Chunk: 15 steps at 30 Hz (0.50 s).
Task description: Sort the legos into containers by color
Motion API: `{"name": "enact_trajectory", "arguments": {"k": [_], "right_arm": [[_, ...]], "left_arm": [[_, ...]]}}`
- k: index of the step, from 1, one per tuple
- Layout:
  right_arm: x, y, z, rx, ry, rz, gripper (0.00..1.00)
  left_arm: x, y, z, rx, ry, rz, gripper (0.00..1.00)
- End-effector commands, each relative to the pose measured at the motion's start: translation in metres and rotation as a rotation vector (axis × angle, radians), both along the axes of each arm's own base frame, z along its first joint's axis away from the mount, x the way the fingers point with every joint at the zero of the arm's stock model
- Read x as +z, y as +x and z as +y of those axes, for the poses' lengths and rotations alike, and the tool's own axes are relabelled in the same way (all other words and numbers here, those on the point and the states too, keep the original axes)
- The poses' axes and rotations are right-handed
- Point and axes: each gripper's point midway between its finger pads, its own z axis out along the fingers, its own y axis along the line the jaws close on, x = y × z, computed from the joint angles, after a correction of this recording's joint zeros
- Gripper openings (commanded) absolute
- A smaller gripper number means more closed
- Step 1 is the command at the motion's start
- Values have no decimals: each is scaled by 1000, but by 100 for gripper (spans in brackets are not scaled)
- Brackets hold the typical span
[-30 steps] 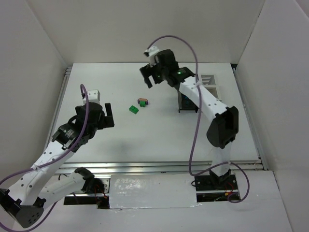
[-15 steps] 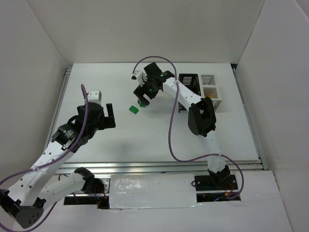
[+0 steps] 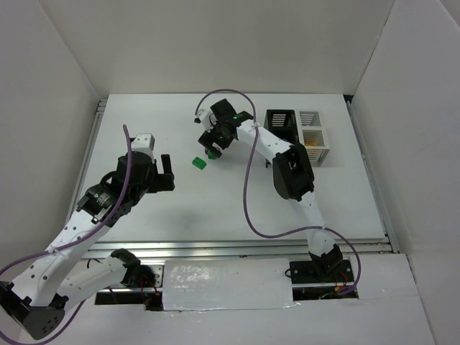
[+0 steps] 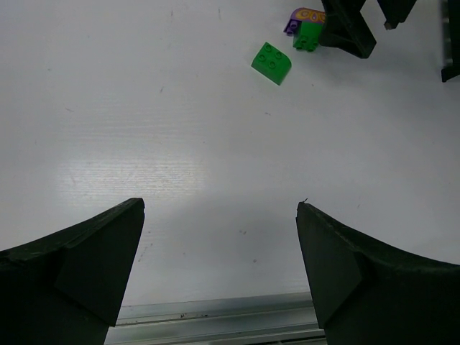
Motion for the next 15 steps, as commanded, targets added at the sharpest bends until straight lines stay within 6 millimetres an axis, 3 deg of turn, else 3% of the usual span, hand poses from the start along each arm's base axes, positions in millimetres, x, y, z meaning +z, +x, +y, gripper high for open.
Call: {"name": "enact_trajectory", "arguments": {"k": [1, 5, 8, 9, 10, 15], "right_arm": [[7, 5, 23, 61, 32, -30, 91], [-6, -3, 27, 87, 35, 18, 90], [-17, 3, 24, 71, 7, 6, 86], [-19, 3, 24, 77, 5, 9, 72], [-19, 3, 25, 82, 7, 10, 67], [-20, 0, 32, 111, 35, 19, 53]], "left_arm": [[12, 5, -3, -17, -16, -45, 100], [12, 5, -4, -25, -16, -46, 99], [12, 6, -5, -32, -16, -43, 100], [11, 6, -6, -38, -16, -39, 99], [10, 6, -6, -38, -16, -36, 100], [9, 7, -6, -41, -16, -34, 100]]}}
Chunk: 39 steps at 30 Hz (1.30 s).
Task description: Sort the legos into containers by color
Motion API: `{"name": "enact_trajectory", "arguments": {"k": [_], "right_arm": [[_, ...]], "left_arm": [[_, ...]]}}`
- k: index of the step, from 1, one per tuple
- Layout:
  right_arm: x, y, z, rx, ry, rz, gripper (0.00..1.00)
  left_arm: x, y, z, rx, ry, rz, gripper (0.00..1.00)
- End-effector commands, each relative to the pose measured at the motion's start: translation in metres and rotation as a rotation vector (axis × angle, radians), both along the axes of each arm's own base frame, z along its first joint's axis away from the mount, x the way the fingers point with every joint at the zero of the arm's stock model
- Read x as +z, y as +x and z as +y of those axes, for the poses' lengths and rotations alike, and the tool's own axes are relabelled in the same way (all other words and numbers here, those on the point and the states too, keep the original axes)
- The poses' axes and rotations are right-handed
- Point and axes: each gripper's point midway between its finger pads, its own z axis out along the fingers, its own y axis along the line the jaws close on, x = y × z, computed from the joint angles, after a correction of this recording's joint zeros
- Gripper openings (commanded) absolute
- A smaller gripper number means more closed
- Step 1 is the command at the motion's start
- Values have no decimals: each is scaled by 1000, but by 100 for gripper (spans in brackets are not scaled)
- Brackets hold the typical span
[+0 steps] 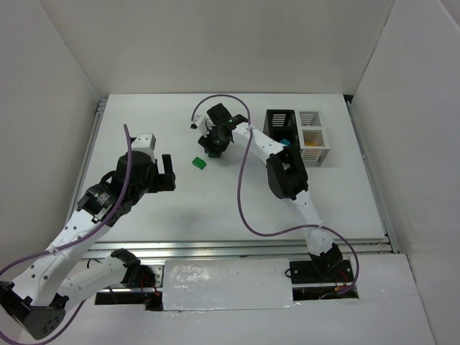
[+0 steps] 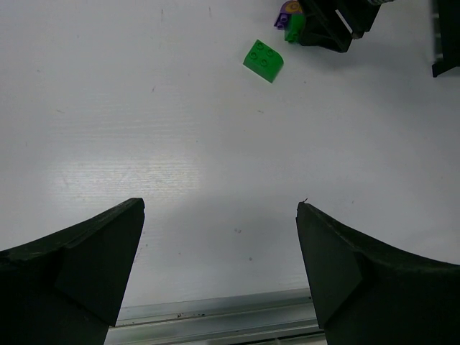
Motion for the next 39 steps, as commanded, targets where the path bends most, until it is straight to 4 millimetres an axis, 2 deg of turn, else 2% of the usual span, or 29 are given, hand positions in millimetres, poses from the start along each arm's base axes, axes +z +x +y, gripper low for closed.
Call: {"name": "enact_trajectory", "arguments": {"k": [1, 5, 6, 8, 11, 12, 13, 14, 15, 16, 17, 18, 20, 21, 22, 23, 24, 25, 26, 27, 28, 29, 30, 31, 32, 33, 37, 39], "right_arm": [[14, 4, 17, 44, 50, -30, 51], [17, 4, 16, 37, 38, -38, 40], [20, 6, 15, 28, 38, -48, 32], [28, 6, 11, 4, 50, -74, 24], [46, 6, 8, -34, 98, -119, 19], [42, 1, 5, -49, 101, -109, 18], [69, 7, 5, -74, 141, -164, 18], [77, 6, 4, -112, 169, -164, 19], [74, -1, -1, -138, 172, -153, 19], [114, 0, 1, -172, 252, -208, 19], [124, -5, -1, -184, 286, -216, 19], [149, -15, -3, -210, 355, -241, 19], [172, -26, -9, -246, 426, -259, 19], [194, -38, -16, -263, 480, -285, 19], [206, -47, -17, -305, 533, -269, 19], [195, -60, -24, -330, 536, -240, 19], [232, -73, -28, -349, 642, -266, 19], [241, -88, -25, -335, 683, -270, 19], [225, -104, -29, -331, 678, -242, 19], [256, -119, -32, -314, 762, -286, 20], [265, -131, -30, -302, 816, -274, 20], [256, -147, -28, -277, 829, -237, 20], [283, -164, -29, -243, 917, -255, 20], [290, -173, -29, -228, 942, -262, 20], [285, -189, -24, -204, 946, -250, 19], [303, -198, -29, -202, 985, -295, 19], [315, -225, -26, -158, 1018, -298, 19], [321, -234, -23, -147, 1024, -301, 19]], "left_arm": [[10, 7, -3, -21, -5, -39, 99], [9, 7, -2, -17, -1, -34, 100], [9, 7, -1, -14, -4, -37, 100], [9, 7, -1, -14, -1, -36, 100], [10, 7, -1, -11, -4, -40, 100], [10, 7, 0, -9, -4, -40, 100], [11, 7, 1, -2, -7, -42, 99], [11, 7, 2, 1, -7, -44, 99], [12, 8, 2, 6, -13, -47, 100], [14, 8, 1, 8, -26, -49, 100], [19, 9, -1, 6, -43, -61, 100], [22, 9, -5, -5, -76, -63, 100], [34, 9, -16, -40, -135, -89, 100], [45, 10, -26, -72, -197, -109, 100], [53, 11, -33, -90, -235, -124, 100], [66, 14, -40, -106, -283, -160, 100], [75, 11, -53, -150, -354, -164, 99], [82, 11, -61, -182, -396, -176, 99], [90, 11, -69, -211, -438, -194, 99], [108, 14, -79, -245, -508, -247, 99], [113, 11, -90, -298, -552, -249, 99], [120, 10, -95, -316, -589, -267, 100], [138, 11, -101, -337, -652, -312, 99], [142, 8, -107, -368, -686, -313, 99], [149, 7, -110, -383, -716, -326, 99], [159, 8, -113, -389, -762, -349, 98], [174, 8, -120, -421, -813, -380, 93], [166, 11, -129, -454, -810, -329, 89]]}}
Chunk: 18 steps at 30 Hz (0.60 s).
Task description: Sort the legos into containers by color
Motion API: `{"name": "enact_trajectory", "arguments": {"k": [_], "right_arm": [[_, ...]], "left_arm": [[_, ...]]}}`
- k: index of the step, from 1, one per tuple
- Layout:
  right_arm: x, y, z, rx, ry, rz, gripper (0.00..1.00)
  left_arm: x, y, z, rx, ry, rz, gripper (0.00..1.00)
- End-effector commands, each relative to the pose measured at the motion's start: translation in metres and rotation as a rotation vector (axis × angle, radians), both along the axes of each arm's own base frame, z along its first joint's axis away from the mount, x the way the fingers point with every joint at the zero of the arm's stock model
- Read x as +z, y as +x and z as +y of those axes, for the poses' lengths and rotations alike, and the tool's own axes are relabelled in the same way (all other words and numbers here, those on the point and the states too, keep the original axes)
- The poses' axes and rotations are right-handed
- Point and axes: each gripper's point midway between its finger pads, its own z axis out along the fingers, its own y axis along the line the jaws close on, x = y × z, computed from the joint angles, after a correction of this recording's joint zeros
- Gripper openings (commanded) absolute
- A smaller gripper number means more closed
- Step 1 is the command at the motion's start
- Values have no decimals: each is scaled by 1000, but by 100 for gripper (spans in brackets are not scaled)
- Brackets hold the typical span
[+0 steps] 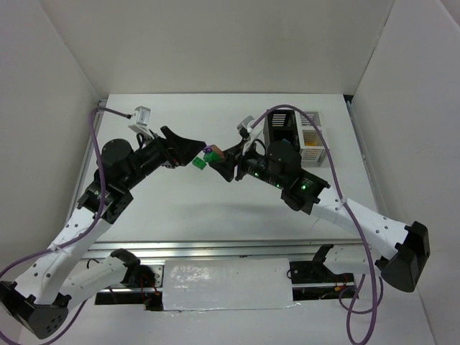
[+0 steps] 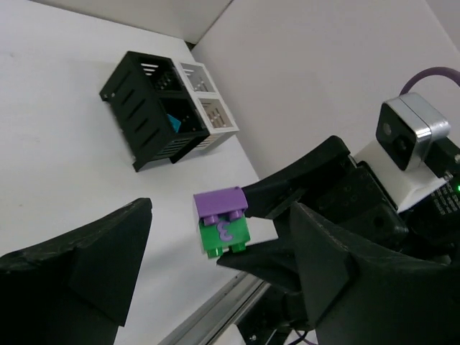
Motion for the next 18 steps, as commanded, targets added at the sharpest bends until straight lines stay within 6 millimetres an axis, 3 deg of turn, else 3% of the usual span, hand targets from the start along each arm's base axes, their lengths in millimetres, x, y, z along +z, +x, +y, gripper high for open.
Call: {"name": "enact_trajectory", "arguments": {"k": [1, 4, 9, 13, 18], "right_arm": [[38, -10, -1, -27, 100, -69, 19], [42, -13, 0, -52, 109, -79, 19], [44, -7, 4, -101, 86, -65, 19], [54, -11, 6, -99, 113, -83, 19], [51, -3, 6, -149, 98, -76, 19]], "left_arm": [[25, -2, -19, -100, -73, -37, 89], [9, 0, -28, -143, -50, 17, 88], [12, -14, -41, -252, -51, -39, 85], [11, -15, -47, -287, -22, -39, 76], [6, -17, -55, -332, -19, -31, 73]]}}
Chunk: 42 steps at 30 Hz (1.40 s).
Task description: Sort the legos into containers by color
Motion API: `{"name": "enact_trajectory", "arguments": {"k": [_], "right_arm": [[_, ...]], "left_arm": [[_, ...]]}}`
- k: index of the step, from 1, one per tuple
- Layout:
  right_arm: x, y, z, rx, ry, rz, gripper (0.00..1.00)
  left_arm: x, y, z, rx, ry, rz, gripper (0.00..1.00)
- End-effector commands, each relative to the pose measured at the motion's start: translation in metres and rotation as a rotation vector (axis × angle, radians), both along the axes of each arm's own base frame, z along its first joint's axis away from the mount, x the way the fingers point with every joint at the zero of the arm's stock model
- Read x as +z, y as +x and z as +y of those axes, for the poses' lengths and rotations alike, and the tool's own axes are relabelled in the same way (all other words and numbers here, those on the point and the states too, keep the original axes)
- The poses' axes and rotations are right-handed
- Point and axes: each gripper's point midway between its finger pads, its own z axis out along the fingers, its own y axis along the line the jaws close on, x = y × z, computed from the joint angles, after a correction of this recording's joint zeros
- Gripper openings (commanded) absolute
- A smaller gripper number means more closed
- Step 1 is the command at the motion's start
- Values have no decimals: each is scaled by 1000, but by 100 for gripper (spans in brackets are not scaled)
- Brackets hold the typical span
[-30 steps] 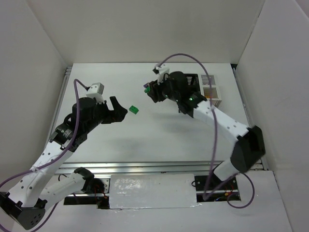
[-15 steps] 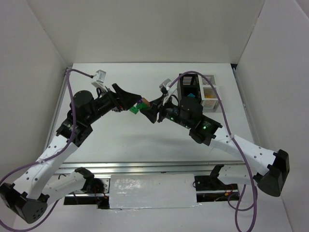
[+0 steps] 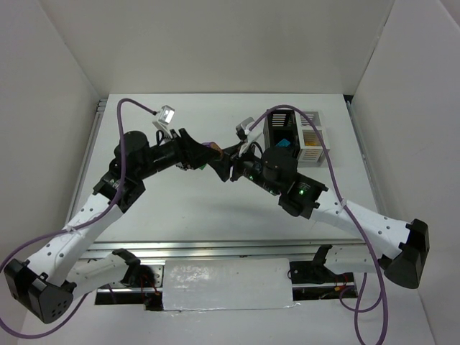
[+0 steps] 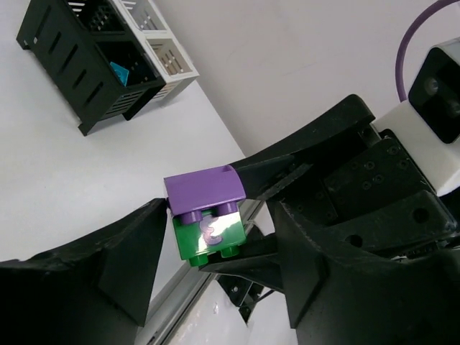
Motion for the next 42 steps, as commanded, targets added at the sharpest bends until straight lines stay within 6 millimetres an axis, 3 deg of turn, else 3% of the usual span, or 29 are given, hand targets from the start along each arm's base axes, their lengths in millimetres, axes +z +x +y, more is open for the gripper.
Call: {"name": "enact_trajectory", "arguments": {"k": [1, 5, 10, 11, 12, 13, 15, 18, 19, 21, 23, 24, 27, 31, 33, 37, 42], "right_arm": [[35, 6, -1, -44, 73, -58, 19], [36, 6, -2, -58, 69, -60, 19], [30, 2, 3, -27, 47, -53, 21], [30, 1, 4, -18, 45, -53, 25], [29, -5, 7, 17, 42, -54, 33], [28, -9, 9, 43, 44, -50, 59], [27, -25, 16, 146, 44, -54, 99], [25, -36, 19, 242, -1, -43, 100], [15, -44, 18, 300, -50, -10, 100], [14, -49, 1, 382, -75, 33, 100], [27, -48, -25, 421, -44, 37, 100], [35, -64, -30, 504, -22, 31, 100], [62, -80, -47, 535, 32, -28, 100], [93, -118, -50, 739, 67, -54, 95], [97, -125, -48, 796, 74, -27, 90], [108, -129, -47, 837, 98, -7, 84], [112, -125, -41, 831, 108, 33, 81]], "left_arm": [[23, -9, -10, -76, -26, -82, 70], [15, -6, -12, -75, -3, -65, 56], [16, -2, -12, -63, 20, -77, 12], [20, -2, -12, -63, 21, -86, 5], [19, -2, -13, -70, 32, -92, 0], [22, -1, -12, -67, 33, -101, 0], [24, -2, -11, -64, 42, -127, 0], [31, -6, -7, -62, 58, -184, 0], [38, -12, -5, -79, 55, -213, 0], [48, -23, -2, -104, 59, -279, 0], [53, -35, -1, -151, 71, -342, 0], [56, -44, 0, -175, 68, -371, 0], [61, -71, -1, -297, 59, -469, 0], [71, -107, -3, -459, -3, -588, 0], [71, -121, -4, -543, -19, -628, 0], [69, -137, -5, -626, -37, -661, 0], [66, -142, -9, -662, -42, -665, 0]]}}
